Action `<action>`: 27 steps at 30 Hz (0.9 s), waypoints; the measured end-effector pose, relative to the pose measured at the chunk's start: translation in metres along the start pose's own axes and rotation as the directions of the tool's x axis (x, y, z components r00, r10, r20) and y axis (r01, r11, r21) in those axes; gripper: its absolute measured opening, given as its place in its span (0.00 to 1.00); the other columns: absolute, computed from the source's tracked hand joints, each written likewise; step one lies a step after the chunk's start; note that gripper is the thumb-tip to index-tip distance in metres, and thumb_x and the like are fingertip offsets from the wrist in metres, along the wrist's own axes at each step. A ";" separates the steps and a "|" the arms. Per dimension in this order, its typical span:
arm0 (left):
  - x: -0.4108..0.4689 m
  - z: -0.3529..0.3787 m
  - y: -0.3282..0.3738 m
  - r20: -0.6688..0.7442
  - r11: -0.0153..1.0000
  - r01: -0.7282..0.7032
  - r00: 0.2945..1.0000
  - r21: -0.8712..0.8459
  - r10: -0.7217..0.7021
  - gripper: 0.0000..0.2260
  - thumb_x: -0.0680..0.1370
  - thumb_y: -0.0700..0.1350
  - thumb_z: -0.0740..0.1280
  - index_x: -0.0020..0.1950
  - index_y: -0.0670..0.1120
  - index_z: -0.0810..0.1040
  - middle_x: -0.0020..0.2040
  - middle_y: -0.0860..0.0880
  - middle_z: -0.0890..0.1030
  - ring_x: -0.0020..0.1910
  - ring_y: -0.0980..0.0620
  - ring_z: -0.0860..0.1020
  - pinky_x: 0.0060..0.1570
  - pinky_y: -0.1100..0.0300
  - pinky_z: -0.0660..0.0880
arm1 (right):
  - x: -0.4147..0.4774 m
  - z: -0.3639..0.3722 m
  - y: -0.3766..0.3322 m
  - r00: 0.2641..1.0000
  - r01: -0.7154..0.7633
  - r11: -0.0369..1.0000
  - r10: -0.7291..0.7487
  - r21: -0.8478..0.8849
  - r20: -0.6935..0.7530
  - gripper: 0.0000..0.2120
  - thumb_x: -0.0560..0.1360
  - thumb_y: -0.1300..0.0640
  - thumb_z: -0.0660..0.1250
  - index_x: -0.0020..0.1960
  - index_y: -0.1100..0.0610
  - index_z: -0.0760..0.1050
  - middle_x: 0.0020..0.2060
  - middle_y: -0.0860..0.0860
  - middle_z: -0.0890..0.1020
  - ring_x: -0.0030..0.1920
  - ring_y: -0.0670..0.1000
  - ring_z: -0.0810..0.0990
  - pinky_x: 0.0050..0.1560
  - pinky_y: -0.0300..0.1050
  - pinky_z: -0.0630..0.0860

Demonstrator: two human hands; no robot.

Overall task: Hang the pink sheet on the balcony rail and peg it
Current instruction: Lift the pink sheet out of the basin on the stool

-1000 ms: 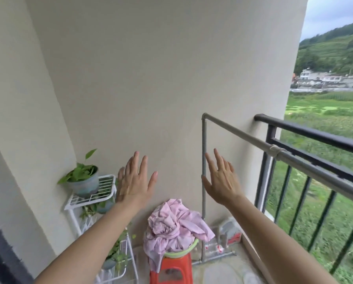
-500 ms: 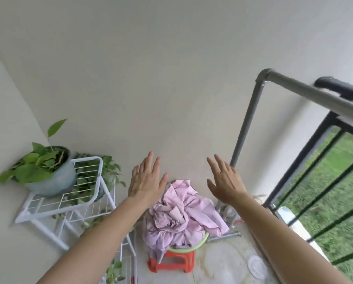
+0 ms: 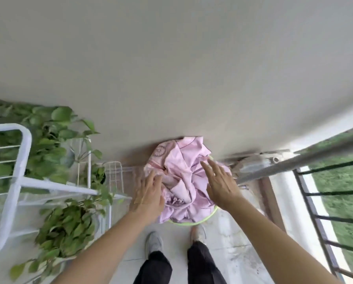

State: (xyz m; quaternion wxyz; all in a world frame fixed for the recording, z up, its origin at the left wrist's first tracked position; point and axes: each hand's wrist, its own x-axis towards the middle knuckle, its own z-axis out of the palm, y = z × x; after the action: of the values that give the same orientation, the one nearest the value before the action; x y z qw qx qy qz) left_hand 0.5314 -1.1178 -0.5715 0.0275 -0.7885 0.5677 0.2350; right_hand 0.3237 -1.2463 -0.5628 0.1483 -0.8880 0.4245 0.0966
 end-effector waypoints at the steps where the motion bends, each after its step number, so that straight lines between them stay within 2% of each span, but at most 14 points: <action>1: 0.005 0.024 -0.003 0.025 0.999 0.043 0.999 -0.023 -0.043 0.33 0.76 0.51 0.63 0.78 0.47 0.54 0.79 0.45 0.49 0.74 0.38 0.61 0.68 0.41 0.66 | 0.012 0.024 0.006 0.999 0.024 1.000 -0.025 0.011 0.043 0.39 0.67 0.58 0.73 0.75 0.56 0.64 0.70 0.60 0.72 0.62 0.61 0.78 0.54 0.55 0.78; 2: 0.007 0.046 -0.005 0.058 0.994 0.094 0.994 -0.048 -0.091 0.36 0.75 0.52 0.64 0.79 0.46 0.51 0.80 0.46 0.47 0.76 0.39 0.59 0.67 0.42 0.67 | 0.021 0.050 0.011 0.995 0.040 0.999 -0.041 0.011 0.087 0.42 0.64 0.61 0.77 0.74 0.56 0.64 0.68 0.60 0.74 0.58 0.61 0.80 0.49 0.53 0.80; 4: 0.010 0.090 -0.007 0.101 0.980 0.181 0.980 -0.085 -0.172 0.41 0.75 0.52 0.67 0.80 0.47 0.46 0.80 0.46 0.47 0.75 0.41 0.61 0.64 0.43 0.70 | 0.036 0.092 0.016 0.989 0.095 0.995 -0.094 0.000 0.112 0.46 0.61 0.67 0.76 0.76 0.56 0.62 0.69 0.62 0.73 0.58 0.61 0.80 0.47 0.51 0.80; 6: 0.014 0.127 -0.011 0.127 0.969 0.223 0.970 -0.107 -0.209 0.43 0.73 0.54 0.70 0.79 0.48 0.47 0.79 0.47 0.52 0.72 0.42 0.65 0.64 0.43 0.70 | 0.049 0.125 0.020 0.981 0.190 0.980 -0.186 -0.061 0.062 0.45 0.62 0.70 0.68 0.78 0.56 0.61 0.74 0.64 0.66 0.66 0.63 0.75 0.55 0.53 0.78; 9: 0.032 0.169 -0.017 0.132 0.961 0.235 0.967 -0.145 -0.216 0.45 0.69 0.58 0.72 0.78 0.47 0.51 0.77 0.46 0.57 0.73 0.43 0.63 0.65 0.46 0.70 | 0.070 0.163 0.023 0.943 0.331 0.931 -0.322 -0.155 0.078 0.40 0.69 0.67 0.57 0.80 0.53 0.52 0.78 0.63 0.54 0.76 0.65 0.60 0.71 0.59 0.64; 12: 0.046 0.193 -0.017 0.073 0.963 0.220 0.975 -0.159 -0.210 0.51 0.65 0.62 0.74 0.77 0.44 0.52 0.78 0.43 0.56 0.77 0.43 0.57 0.69 0.46 0.65 | 0.083 0.191 0.030 0.856 0.517 0.849 -0.511 -0.111 0.079 0.33 0.71 0.64 0.62 0.76 0.55 0.64 0.77 0.59 0.61 0.77 0.64 0.60 0.74 0.62 0.61; 14: 0.053 0.200 -0.016 0.012 0.955 0.222 0.975 -0.195 -0.224 0.53 0.63 0.64 0.75 0.77 0.41 0.53 0.77 0.42 0.58 0.77 0.43 0.58 0.70 0.43 0.65 | 0.089 0.187 0.035 0.817 0.575 0.817 -0.576 0.047 0.030 0.26 0.67 0.60 0.68 0.65 0.59 0.76 0.70 0.56 0.74 0.74 0.60 0.67 0.72 0.60 0.64; 16: 0.057 0.200 -0.014 -0.089 0.937 0.203 0.967 -0.283 -0.237 0.53 0.62 0.64 0.76 0.76 0.40 0.57 0.76 0.41 0.62 0.76 0.43 0.61 0.68 0.42 0.66 | 0.087 0.163 0.035 0.847 0.530 0.811 -0.517 0.247 -0.124 0.18 0.62 0.56 0.74 0.49 0.62 0.79 0.50 0.57 0.84 0.55 0.59 0.81 0.58 0.56 0.76; 18: 0.064 0.188 -0.005 -0.198 0.908 0.149 0.950 -0.392 -0.241 0.52 0.61 0.63 0.77 0.75 0.41 0.59 0.74 0.43 0.66 0.73 0.42 0.65 0.67 0.42 0.67 | 0.081 0.133 0.035 0.916 0.399 0.799 -0.332 0.450 -0.224 0.18 0.58 0.55 0.78 0.40 0.61 0.73 0.32 0.54 0.78 0.33 0.56 0.76 0.34 0.47 0.75; 19: 0.070 0.180 0.002 -0.218 0.886 0.124 0.946 -0.446 -0.242 0.53 0.60 0.63 0.78 0.76 0.42 0.58 0.73 0.43 0.67 0.72 0.42 0.67 0.68 0.42 0.67 | 0.077 0.116 0.037 0.951 0.303 0.790 -0.211 0.534 -0.227 0.21 0.58 0.52 0.78 0.39 0.60 0.69 0.29 0.52 0.76 0.29 0.54 0.72 0.29 0.45 0.71; 21: 0.083 0.160 0.016 -0.216 0.852 0.084 0.950 -0.516 -0.225 0.54 0.60 0.61 0.79 0.77 0.44 0.56 0.70 0.43 0.71 0.68 0.43 0.71 0.67 0.44 0.70 | 0.070 0.095 0.045 0.982 0.109 0.754 0.020 0.648 -0.188 0.24 0.59 0.45 0.73 0.43 0.60 0.68 0.28 0.50 0.74 0.29 0.51 0.72 0.29 0.45 0.70; 23: 0.099 0.145 0.029 -0.142 0.831 0.111 0.965 -0.545 -0.222 0.52 0.63 0.52 0.81 0.79 0.47 0.53 0.63 0.44 0.78 0.58 0.43 0.78 0.57 0.50 0.76 | 0.070 0.089 0.061 0.982 -0.020 0.794 0.130 0.607 -0.138 0.32 0.60 0.40 0.67 0.52 0.63 0.70 0.30 0.48 0.73 0.32 0.58 0.75 0.38 0.51 0.76; 25: 0.112 0.140 0.037 -0.020 0.806 0.225 0.959 -0.547 -0.281 0.51 0.66 0.44 0.79 0.79 0.50 0.50 0.57 0.46 0.81 0.49 0.44 0.81 0.43 0.57 0.76 | 0.074 0.096 0.080 0.990 -0.046 0.901 0.099 0.431 -0.100 0.41 0.61 0.39 0.66 0.64 0.66 0.68 0.37 0.50 0.75 0.39 0.65 0.80 0.50 0.62 0.77; 27: 0.116 0.141 0.037 0.039 0.752 0.325 0.928 -0.574 -0.371 0.46 0.68 0.40 0.76 0.79 0.49 0.53 0.53 0.50 0.80 0.47 0.48 0.80 0.41 0.59 0.73 | 0.073 0.107 0.092 0.999 -0.038 0.934 0.036 0.355 0.013 0.48 0.62 0.40 0.73 0.73 0.63 0.62 0.53 0.57 0.78 0.54 0.65 0.78 0.55 0.63 0.76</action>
State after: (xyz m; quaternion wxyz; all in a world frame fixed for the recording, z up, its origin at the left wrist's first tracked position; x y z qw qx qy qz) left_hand 0.4784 -1.1899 -0.7348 -0.1884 -0.8603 0.3150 0.3538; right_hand 0.2921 -1.3168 -0.7015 0.3059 -0.8382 0.4509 0.0236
